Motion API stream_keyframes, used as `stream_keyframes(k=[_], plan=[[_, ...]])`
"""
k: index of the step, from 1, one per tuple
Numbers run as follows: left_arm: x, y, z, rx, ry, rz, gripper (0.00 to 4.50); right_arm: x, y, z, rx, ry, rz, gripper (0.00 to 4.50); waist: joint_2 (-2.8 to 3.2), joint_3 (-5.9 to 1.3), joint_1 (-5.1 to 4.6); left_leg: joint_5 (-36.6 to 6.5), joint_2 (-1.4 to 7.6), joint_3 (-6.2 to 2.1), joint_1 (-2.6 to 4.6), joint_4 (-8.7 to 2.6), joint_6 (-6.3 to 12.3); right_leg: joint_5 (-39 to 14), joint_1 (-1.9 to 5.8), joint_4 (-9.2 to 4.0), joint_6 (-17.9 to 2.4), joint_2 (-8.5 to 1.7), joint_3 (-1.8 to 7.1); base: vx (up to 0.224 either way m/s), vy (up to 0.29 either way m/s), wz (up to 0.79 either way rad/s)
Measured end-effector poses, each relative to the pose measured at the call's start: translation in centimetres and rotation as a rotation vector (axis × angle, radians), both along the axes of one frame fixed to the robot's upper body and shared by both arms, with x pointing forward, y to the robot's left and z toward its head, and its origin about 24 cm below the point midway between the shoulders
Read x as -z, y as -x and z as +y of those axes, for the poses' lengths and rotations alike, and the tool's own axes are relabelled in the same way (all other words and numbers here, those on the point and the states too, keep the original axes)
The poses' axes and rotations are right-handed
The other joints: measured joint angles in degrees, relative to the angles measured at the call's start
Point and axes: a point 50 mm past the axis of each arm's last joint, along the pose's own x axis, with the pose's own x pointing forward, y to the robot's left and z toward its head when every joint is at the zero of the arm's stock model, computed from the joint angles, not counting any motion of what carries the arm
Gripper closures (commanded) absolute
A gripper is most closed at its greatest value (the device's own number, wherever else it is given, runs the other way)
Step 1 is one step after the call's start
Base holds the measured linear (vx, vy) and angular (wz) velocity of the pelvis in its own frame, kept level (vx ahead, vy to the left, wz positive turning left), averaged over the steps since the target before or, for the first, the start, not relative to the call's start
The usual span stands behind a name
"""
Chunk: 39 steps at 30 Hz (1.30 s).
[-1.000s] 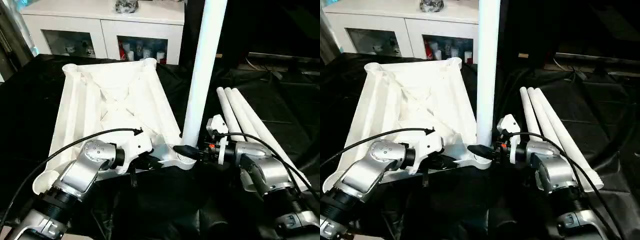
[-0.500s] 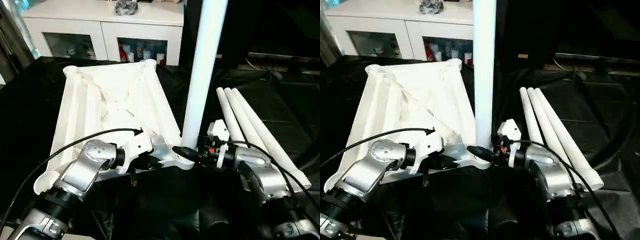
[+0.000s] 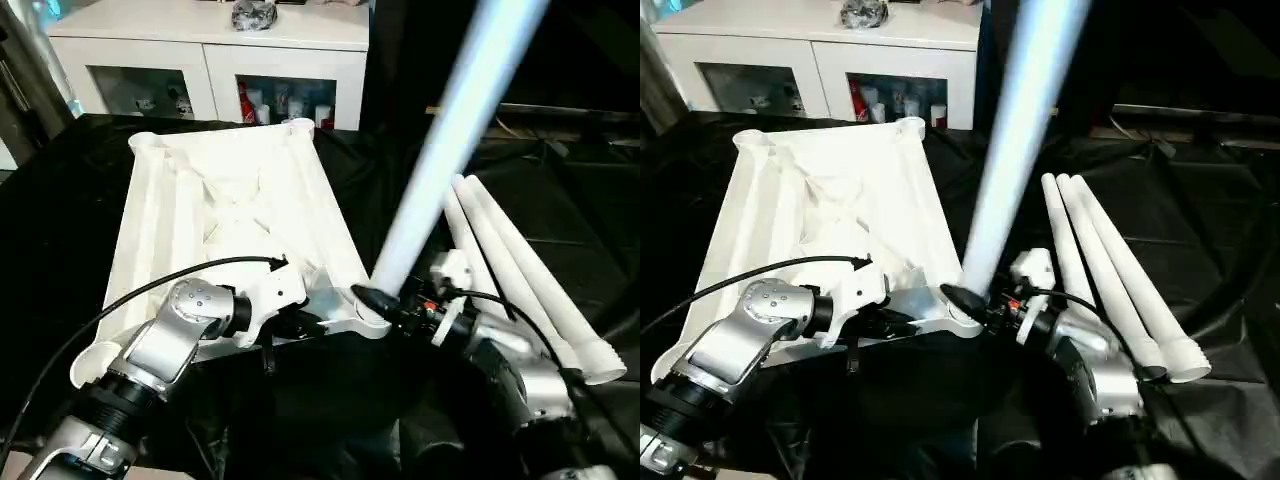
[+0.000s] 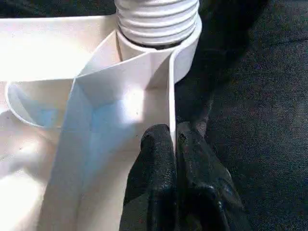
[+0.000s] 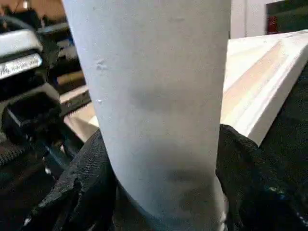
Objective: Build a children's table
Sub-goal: Rotate leg to tighten
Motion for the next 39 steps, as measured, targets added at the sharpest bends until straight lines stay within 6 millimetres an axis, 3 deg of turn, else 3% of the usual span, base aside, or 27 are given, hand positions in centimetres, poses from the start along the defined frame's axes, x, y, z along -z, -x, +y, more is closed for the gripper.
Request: stream_keyframes(k=[14,25,39], plan=[[0.1,-0.1,-0.3,0.008,-0.004,-0.004,4.5,0.9,0.7,-0.2,0.06,-0.024,0.001,2.0,0.28,-0.15,0.02,0.0,0.0,0.0,-0.02,-0.08,0.0,-0.01,0.1,-0.15,0.02,0.0,-0.02,0.0,0.0,0.0],[0.2,-0.2,-0.4,0.016,-0.009,-0.005,4.5,0.1,0.3,0.0,-0.056,0.165,-0.071,2.0,0.1,-0.3,0.0,0.0,0.0,0.0,-0.02,-0.24,0.0,-0.08,0.21,-0.29,0.13,0.0,-0.02,0.0,0.0,0.0],[-0.9,-0.9,-0.4,0.014,0.022,-0.063,4.5,-2.1,-2.3,-0.4,-0.102,0.101,0.002,2.01,0.03,-0.2,-0.31,0.0,0.0,0.01,-0.14,-0.29,0.01,0.0,0.04,-0.3,0.07,0.01,-0.03,0.0,0.0,0.0]])
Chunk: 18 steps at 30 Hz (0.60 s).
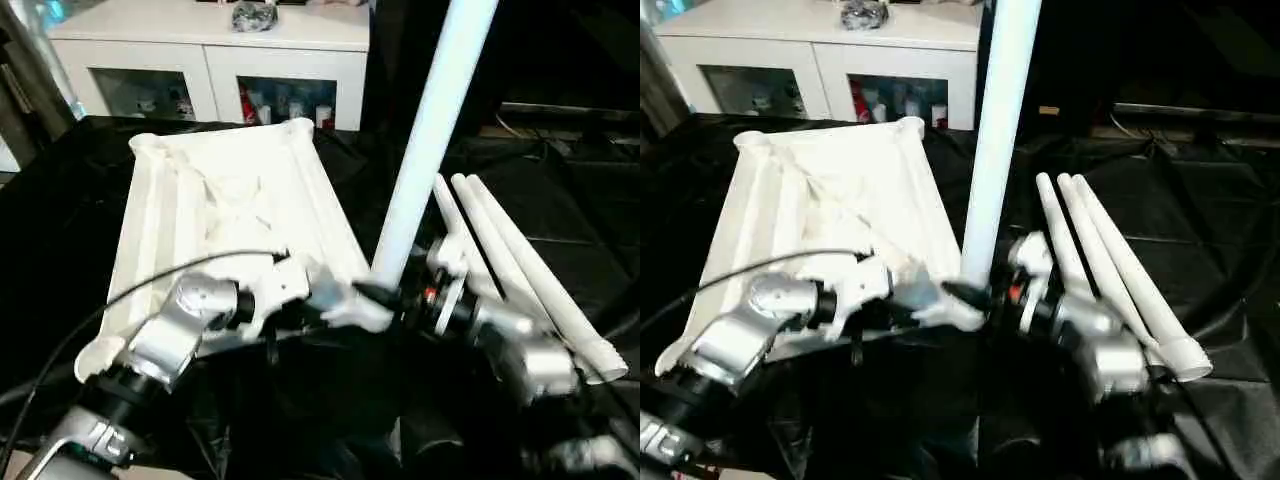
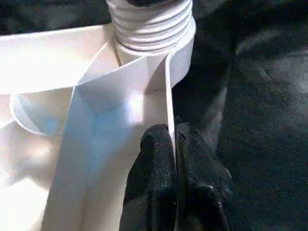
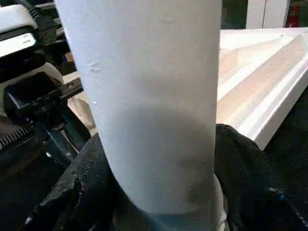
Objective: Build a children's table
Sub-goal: Rotate leg to tighten
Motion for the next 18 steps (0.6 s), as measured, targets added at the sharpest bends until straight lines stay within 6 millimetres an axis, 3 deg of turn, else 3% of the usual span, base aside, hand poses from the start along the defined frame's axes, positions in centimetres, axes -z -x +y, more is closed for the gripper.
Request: stream_keyframes(k=[18], plan=[[0.7,0.3,0.3,-0.004,-0.012,0.026,4.5,0.7,0.3,0.3,-0.042,0.028,0.027,2.01,0.04,-0.04,0.17,0.0,0.01,0.04,-0.07,0.01,0.03,-0.22,0.02,-0.15,0.18,0.0,-0.01,0.0,0.0,0.0]])
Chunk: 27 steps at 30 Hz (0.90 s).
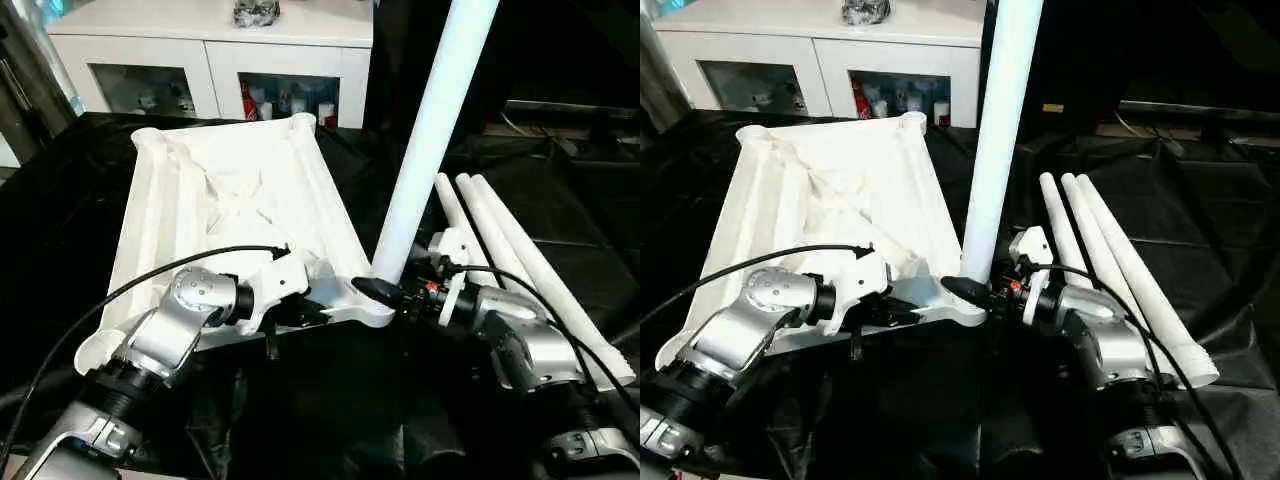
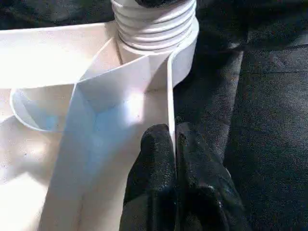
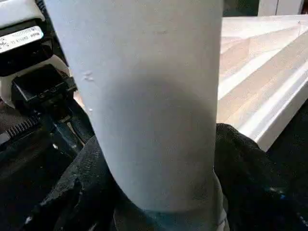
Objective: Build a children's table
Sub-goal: Rotate leg to tighten
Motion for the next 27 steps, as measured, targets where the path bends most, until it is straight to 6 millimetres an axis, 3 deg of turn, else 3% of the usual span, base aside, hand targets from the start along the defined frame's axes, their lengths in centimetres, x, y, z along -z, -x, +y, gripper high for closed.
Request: stream_keyframes(k=[7,18,22,27], plan=[[0.4,0.2,-0.2,-0.001,-0.003,0.0,4.5,0.4,0.2,0.3,-0.003,0.01,-0.003,2.01,-0.02,-0.13,-0.04,0.0,0.0,0.0,0.12,-0.01,0.0,0.0,0.13,0.0,0.0,0.0,0.0,0.0,0.0,0.0],[0.8,0.4,-0.1,-0.022,-0.018,-0.001,4.5,1.1,0.2,0.6,0.021,0.033,-0.005,2.02,-0.66,-0.56,-0.65,-0.01,0.0,0.02,0.61,-0.15,-0.01,-0.01,0.61,-0.2,0.02,0.0,0.01,0.0,0.0,0.0],[1.1,0.0,-0.4,-0.116,-0.002,0.004,4.5,1.4,-0.8,1.2,0.154,0.021,0.006,2.02,-0.78,-0.48,-1.46,-0.01,-0.03,0.07,1.12,-0.49,-0.04,-0.21,0.94,-0.35,0.36,0.0,0.01,0.0,0.0,0.0],[1.3,-1.8,-3.0,-0.275,0.006,-0.003,4.5,1.7,-3.0,2.1,0.441,0.041,0.013,2.02,-0.83,-0.4,-2.08,-0.01,-0.04,0.08,1.25,-0.58,-0.04,-0.21,0.86,-0.38,0.36,-0.01,0.0,0.0,0.0,0.0]])
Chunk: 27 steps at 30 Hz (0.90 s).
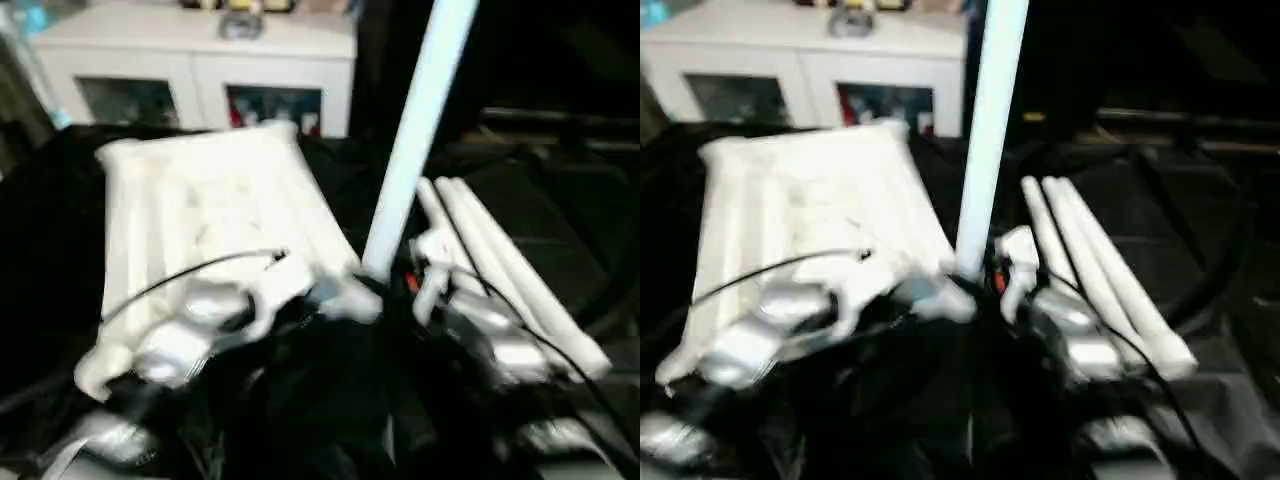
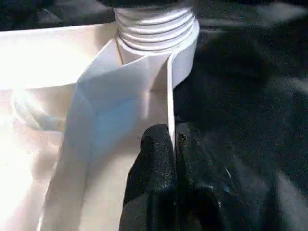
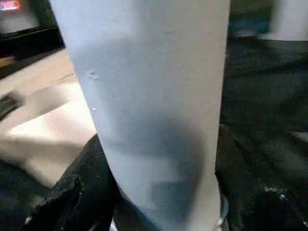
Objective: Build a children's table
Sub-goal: Rotate leg to tighten
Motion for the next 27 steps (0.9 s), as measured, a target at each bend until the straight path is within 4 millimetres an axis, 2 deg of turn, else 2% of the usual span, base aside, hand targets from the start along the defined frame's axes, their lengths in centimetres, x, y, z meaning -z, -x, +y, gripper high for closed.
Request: stream_keyframes(k=[5,8,23,25,27], plan=[[0.0,-1.1,-2.8,-0.16,0.012,0.011,4.5,-0.3,-1.9,1.2,0.237,0.001,0.043,2.02,0.06,0.03,-0.12,0.0,-0.03,-0.01,-0.06,-0.04,0.0,0.0,-0.03,-0.13,0.0,-0.02,-0.03,0.0,0.0,0.0],[-0.1,-1.2,-4.0,-0.218,0.018,0.024,4.5,-0.5,-2.7,1.5,0.311,-0.004,0.072,2.02,-0.03,-0.01,-0.32,0.0,-0.03,-0.01,-0.09,-0.03,0.0,0.0,-0.01,-0.17,0.0,-0.03,-0.03,0.0,0.0,0.0],[-0.3,-1.6,-3.7,-0.237,0.011,0.014,4.5,-0.8,-3.3,2.2,0.316,0.005,0.068,2.02,-0.23,-0.14,-0.79,-0.01,-0.03,-0.01,-0.11,-0.34,-0.02,0.02,-0.09,-0.17,-0.01,-0.02,-0.1,0.0,0.0,0.0],[-0.3,-1.6,-3.7,-0.237,0.012,0.012,4.5,-0.8,-3.3,2.2,0.31,0.001,0.067,1.46,-0.24,-0.14,-0.82,-0.01,-0.03,-0.01,-0.14,-0.34,-0.02,0.02,-0.19,-0.19,-0.01,-0.02,-0.1,0.0,0.0,0.0],[-0.4,-1.6,-3.6,-0.235,0.012,0.011,4.5,-0.7,-3.2,2.1,0.306,-0.024,0.078,1.29,-0.24,-0.14,-0.86,-0.01,-0.03,-0.01,-0.18,-0.34,-0.01,0.02,-0.23,-0.21,-0.01,-0.02,-0.09,0.0,0.0,0.0]])
